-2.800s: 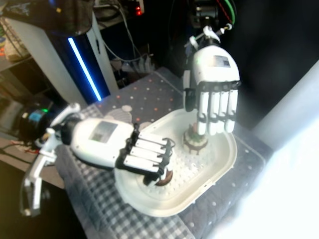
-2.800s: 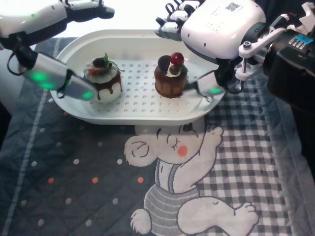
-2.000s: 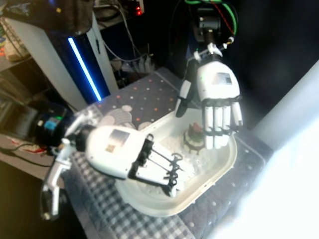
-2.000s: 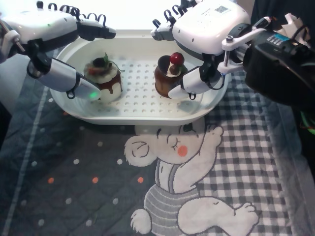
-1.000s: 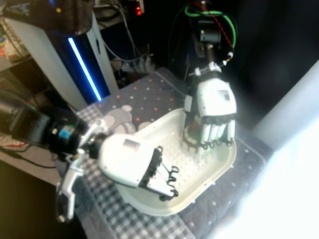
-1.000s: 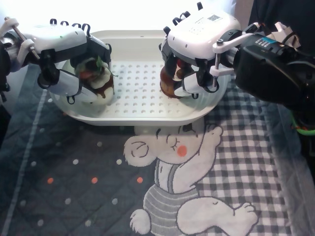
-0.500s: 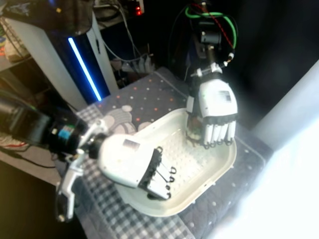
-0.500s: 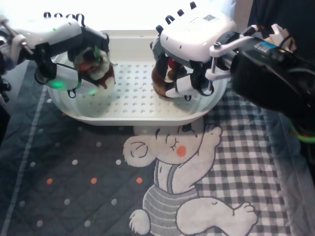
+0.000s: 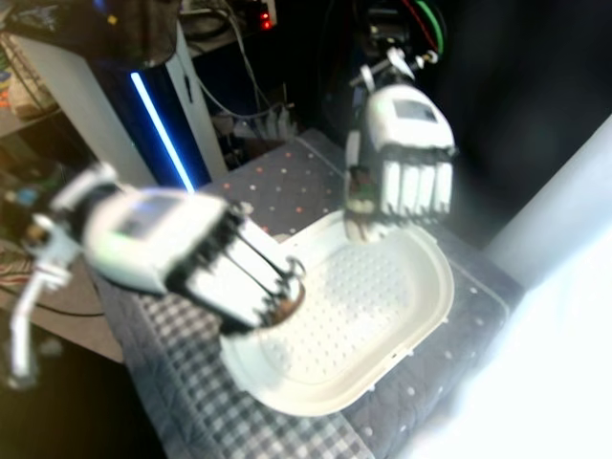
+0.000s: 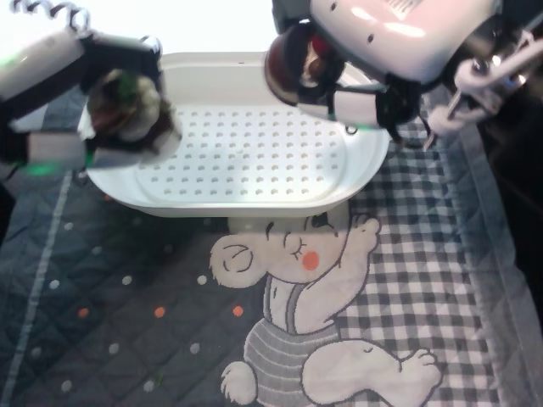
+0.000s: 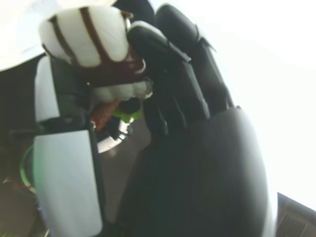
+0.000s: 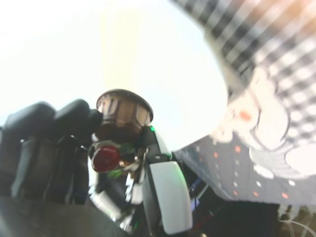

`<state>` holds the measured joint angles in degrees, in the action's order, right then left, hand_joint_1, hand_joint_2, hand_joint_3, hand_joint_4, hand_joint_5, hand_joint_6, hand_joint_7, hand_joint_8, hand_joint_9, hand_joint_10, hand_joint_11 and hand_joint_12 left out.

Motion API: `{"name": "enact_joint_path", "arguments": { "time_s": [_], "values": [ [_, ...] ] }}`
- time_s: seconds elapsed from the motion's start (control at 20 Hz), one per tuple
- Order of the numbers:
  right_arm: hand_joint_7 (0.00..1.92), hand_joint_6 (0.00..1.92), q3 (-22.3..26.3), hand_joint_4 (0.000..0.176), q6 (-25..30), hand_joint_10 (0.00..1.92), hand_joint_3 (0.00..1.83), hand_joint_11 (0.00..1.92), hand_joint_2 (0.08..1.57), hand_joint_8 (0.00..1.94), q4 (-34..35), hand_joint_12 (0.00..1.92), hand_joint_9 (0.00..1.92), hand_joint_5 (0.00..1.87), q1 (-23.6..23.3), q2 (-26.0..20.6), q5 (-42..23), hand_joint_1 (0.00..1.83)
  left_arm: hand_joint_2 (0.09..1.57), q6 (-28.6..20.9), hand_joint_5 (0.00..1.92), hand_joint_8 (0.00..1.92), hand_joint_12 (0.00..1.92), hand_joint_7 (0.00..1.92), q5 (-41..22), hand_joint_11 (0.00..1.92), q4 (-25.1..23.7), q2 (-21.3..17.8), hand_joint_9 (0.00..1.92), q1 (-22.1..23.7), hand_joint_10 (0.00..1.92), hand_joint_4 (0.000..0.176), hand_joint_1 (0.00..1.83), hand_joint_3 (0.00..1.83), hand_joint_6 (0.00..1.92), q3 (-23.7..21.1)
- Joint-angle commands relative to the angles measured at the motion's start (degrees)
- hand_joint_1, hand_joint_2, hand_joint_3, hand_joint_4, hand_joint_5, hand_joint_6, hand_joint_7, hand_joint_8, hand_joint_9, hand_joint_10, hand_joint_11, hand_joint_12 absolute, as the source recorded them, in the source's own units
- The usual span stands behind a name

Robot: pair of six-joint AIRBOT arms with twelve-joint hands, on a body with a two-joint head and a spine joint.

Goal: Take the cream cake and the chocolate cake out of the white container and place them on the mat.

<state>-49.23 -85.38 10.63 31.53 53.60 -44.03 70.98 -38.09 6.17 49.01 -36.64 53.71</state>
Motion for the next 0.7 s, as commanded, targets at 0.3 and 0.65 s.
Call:
{"name": "enact_joint_path", "arguments": {
  "time_s": [0.3,0.65],
  "values": [
    [1.14,1.01,10.3,0.0,-0.3,1.2,0.0,0.96,1.1,0.91,-2.4,1.54,1.09,0.91,12.1,-6.0,-19.4,1.27,1.18,0.0,0.73,1.16,1.3,0.83,-16.6,0.79,-2.3,-6.9,0.94,-6.7,1.3,0.0,1.34,0.0,1.2,-9.6],
    [1.19,0.89,15.7,0.0,3.0,1.09,0.0,0.9,1.06,0.78,1.7,1.48,1.02,1.01,25.4,-5.0,-24.0,1.28,1.25,-6.4,0.6,1.31,1.43,0.73,-22.0,0.6,0.3,-5.0,0.76,-21.5,1.51,0.0,1.33,0.0,1.4,-15.1]
  ]
}}
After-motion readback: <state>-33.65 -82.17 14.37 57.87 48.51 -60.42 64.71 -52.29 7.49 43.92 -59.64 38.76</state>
